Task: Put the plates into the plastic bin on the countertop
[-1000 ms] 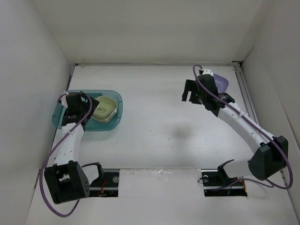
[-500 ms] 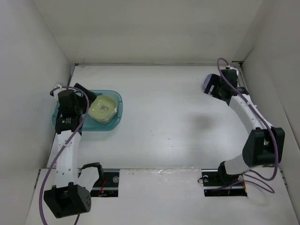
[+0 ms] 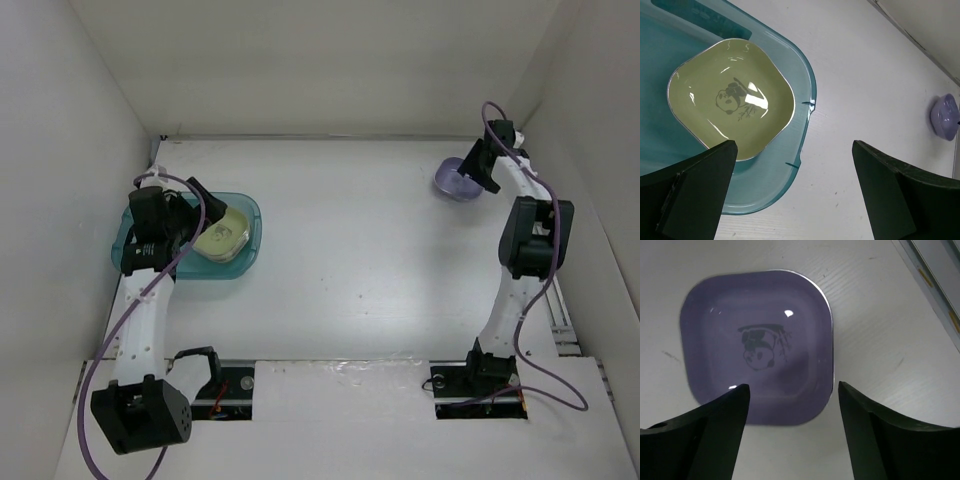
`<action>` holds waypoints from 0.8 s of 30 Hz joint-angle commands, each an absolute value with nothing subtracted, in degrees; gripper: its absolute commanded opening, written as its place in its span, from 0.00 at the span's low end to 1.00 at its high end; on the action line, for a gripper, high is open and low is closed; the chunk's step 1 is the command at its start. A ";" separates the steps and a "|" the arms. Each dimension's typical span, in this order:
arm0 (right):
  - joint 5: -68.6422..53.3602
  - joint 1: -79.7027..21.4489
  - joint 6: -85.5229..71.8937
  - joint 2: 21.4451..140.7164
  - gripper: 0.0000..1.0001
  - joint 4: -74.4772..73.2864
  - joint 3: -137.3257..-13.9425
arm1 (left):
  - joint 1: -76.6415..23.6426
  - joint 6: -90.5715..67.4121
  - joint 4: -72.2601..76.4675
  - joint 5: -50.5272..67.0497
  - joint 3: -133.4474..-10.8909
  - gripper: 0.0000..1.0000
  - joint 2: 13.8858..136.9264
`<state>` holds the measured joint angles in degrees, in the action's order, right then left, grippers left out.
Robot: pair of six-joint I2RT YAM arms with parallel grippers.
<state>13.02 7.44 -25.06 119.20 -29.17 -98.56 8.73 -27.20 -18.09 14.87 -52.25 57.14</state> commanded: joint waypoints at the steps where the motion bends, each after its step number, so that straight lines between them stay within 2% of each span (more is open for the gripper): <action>1: 14.50 8.61 -24.61 124.00 0.70 -34.70 -104.57 | 8.70 -23.99 -17.67 17.58 -55.02 1.00 56.34; 3: 13.10 9.40 -24.61 125.85 0.68 -35.50 -104.59 | 8.70 -23.99 -17.67 17.58 -55.02 1.00 56.34; 6: 9.86 10.72 -25.22 126.91 0.55 -34.90 -103.98 | 8.70 -23.99 -17.67 18.36 -57.56 1.00 56.95; 9: 9.84 10.72 -24.09 127.44 0.55 -35.42 -103.36 | 6.69 -24.78 -17.67 17.85 -59.32 1.00 58.35; 11: 9.84 11.25 -24.08 127.44 0.46 -35.95 -103.89 | 5.19 -25.31 -17.67 17.84 -61.52 1.00 58.97; 13: 9.32 11.25 -23.55 127.44 0.47 -35.34 -103.19 | 5.19 -25.93 -17.67 17.84 -63.09 1.00 59.59; 15: 8.70 11.25 -23.55 127.44 0.54 -35.33 -103.18 | 5.19 -25.93 -17.67 17.84 -63.80 1.00 60.81; 17: 8.70 11.25 -23.55 127.44 0.54 -35.33 -103.18 | 5.19 -25.93 -18.19 17.84 -63.81 1.00 60.82; 18: 9.40 11.25 -23.55 127.44 0.51 -35.33 -103.71 | 5.19 -26.54 -17.32 18.62 -63.81 1.00 60.82; 20: 9.40 11.25 -23.55 128.05 0.18 -35.85 -104.41 | 5.19 -26.54 -16.79 20.29 -63.28 1.00 60.82; 21: 9.40 11.25 -23.55 128.06 0.04 -35.86 -104.94 | 2.58 -26.54 -16.79 19.69 -63.28 1.00 62.04; 22: 9.40 10.73 -23.55 128.58 0.00 -36.38 -104.94 | 0.55 -26.54 -16.79 17.95 -64.59 1.00 62.75; 24: 8.80 10.20 -23.55 128.58 0.00 -37.00 -105.64 | -6.11 -27.59 -16.79 15.74 -66.61 1.00 65.29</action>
<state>7.40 11.16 -25.10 128.07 -33.80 -105.47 0.75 -26.52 -18.72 16.75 -62.48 62.94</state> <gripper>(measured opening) 0.021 0.993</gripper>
